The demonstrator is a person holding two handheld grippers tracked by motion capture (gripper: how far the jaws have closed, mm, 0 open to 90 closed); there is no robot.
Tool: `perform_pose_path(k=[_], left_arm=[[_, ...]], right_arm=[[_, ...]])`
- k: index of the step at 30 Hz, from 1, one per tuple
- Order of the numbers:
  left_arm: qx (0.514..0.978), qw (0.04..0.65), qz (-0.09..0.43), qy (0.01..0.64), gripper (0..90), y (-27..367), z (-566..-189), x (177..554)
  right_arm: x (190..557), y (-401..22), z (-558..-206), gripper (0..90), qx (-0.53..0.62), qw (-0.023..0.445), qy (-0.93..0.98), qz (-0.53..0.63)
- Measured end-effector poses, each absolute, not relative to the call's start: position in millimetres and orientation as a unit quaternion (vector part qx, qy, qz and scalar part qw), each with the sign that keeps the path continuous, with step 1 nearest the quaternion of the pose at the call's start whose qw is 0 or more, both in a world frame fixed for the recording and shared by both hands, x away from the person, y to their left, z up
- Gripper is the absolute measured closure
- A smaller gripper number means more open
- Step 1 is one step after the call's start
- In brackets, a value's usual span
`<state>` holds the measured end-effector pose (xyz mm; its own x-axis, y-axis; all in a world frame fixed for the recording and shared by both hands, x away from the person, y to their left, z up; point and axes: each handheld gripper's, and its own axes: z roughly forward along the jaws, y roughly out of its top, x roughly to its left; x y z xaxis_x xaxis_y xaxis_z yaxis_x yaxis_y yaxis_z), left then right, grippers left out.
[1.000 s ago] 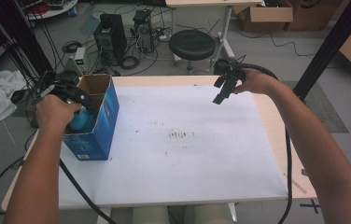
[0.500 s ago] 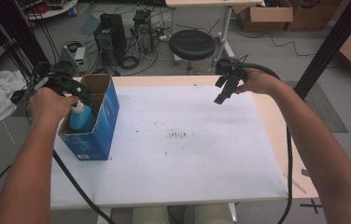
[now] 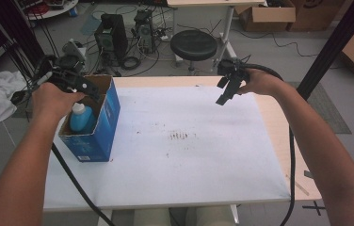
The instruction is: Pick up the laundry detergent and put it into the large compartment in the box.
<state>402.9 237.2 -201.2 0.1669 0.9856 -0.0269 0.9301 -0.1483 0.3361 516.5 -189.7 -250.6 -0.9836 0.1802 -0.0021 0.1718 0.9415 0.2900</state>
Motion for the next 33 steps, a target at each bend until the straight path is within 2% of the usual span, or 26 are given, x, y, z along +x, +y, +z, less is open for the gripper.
perform_pose_path(k=[20, 33], left_arm=[[0.821, 0.155, 0.112, 0.538, 19.2, 173.9, -179.3, 397.6], [0.88, 0.149, 0.095, 0.441, 19.3, 105.4, -185.5, 396.7]], right_arm=[[513.3, -191.1, -248.0, 16.2, 0.093, 0.013, 0.985, 0.146], [511.4, -192.7, -249.5, 16.1, 0.093, 0.011, 0.985, 0.147]])
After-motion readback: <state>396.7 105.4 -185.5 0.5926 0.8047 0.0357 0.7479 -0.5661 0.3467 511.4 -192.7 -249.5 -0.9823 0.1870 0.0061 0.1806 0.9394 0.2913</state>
